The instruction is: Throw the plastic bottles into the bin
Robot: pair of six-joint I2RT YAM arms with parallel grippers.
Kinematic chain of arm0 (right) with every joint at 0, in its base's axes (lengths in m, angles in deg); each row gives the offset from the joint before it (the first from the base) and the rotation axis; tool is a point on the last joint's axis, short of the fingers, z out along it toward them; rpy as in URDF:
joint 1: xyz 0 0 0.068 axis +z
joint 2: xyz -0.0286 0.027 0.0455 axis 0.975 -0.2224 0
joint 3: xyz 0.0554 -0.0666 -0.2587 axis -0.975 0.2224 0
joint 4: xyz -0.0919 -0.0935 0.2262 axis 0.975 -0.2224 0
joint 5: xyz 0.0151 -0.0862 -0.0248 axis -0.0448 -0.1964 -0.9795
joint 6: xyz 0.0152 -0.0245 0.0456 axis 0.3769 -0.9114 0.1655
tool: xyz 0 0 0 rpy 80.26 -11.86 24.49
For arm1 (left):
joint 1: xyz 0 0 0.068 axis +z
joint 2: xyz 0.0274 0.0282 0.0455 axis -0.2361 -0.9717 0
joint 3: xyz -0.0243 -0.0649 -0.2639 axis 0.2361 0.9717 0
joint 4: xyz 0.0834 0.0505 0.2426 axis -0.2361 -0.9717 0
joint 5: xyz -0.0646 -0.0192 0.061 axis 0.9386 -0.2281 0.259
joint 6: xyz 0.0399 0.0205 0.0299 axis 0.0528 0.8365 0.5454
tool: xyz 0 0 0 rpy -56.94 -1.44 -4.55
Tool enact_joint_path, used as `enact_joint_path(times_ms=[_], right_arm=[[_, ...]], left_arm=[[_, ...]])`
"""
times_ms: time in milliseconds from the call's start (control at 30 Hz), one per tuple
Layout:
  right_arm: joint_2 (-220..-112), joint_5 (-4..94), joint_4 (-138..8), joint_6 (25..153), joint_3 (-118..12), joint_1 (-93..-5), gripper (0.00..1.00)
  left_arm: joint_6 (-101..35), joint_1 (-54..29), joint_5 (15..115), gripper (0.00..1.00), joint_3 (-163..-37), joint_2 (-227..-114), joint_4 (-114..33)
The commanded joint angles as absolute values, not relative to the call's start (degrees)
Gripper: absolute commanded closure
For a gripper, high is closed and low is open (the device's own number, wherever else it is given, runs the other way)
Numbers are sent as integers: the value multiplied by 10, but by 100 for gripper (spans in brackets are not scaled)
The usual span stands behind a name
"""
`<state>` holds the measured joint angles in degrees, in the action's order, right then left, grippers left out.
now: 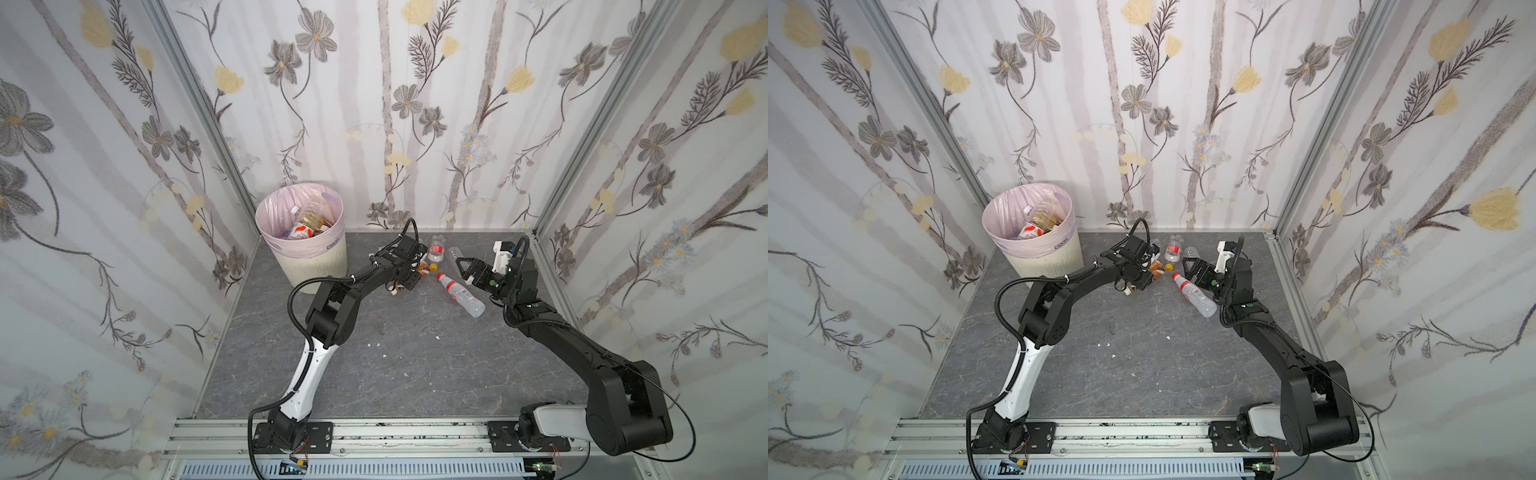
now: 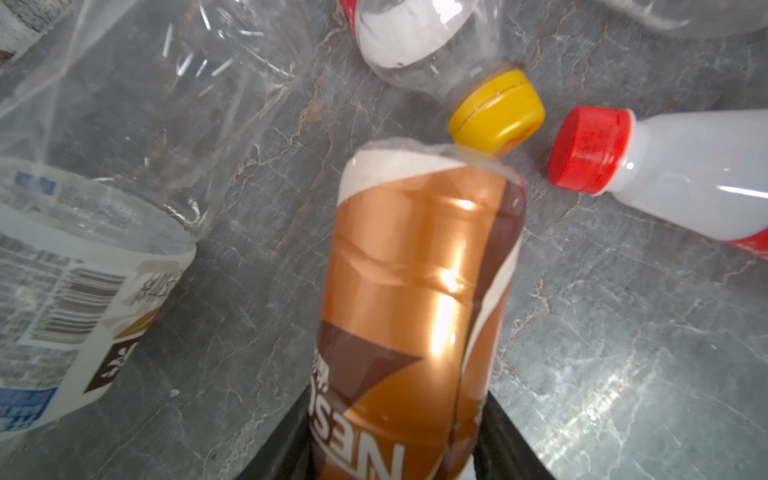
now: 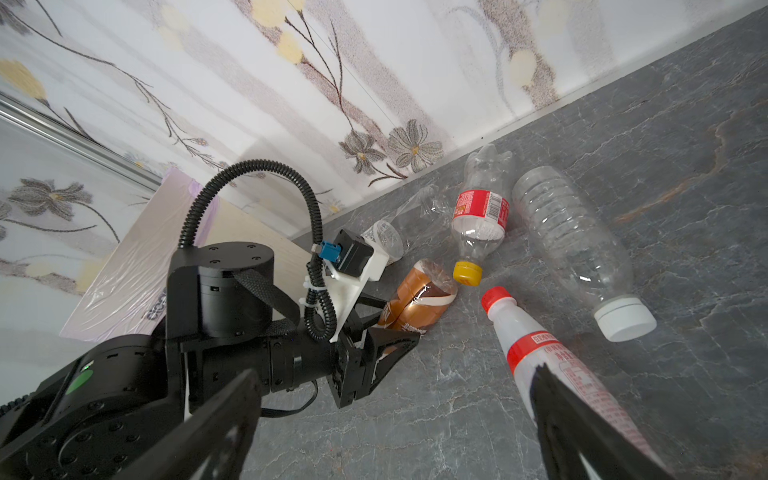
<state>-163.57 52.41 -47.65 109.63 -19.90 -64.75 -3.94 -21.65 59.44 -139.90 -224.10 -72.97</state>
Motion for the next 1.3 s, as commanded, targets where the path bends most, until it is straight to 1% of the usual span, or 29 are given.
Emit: enact_joint_path(times_ms=[0, 133, 233, 333, 667, 833, 900, 933, 1267], right_arm=[[-1634, 530, -464, 1089, -178, -642, 0], [-1630, 529, -456, 1092, -157, -636, 0], [-1627, 527, -455, 1092, -150, -634, 0], [-1626, 526, -455, 1092, -151, -633, 0], [-1627, 526, -451, 1093, -150, -633, 0], [-1623, 523, -452, 1094, -147, -633, 0], [-1623, 523, -452, 1095, -147, -633, 0], [-1623, 523, -452, 1094, -148, -633, 0], [-1613, 523, -454, 1094, -146, -633, 0]], left_arm=[[-41, -216, 613, 48, -1395, -2233, -740], [-43, -219, 622, 49, -1391, -2233, -740], [-42, -220, 615, 44, -1391, -2238, -740], [-46, -221, 616, 42, -1392, -2243, -740], [-49, -222, 617, 39, -1396, -2257, -741], [-50, -222, 618, 48, -1398, -2258, -740], [-49, -223, 618, 56, -1398, -2257, -740], [-49, -222, 616, 58, -1398, -2257, -740], [-51, -222, 613, 60, -1386, -2229, -740]])
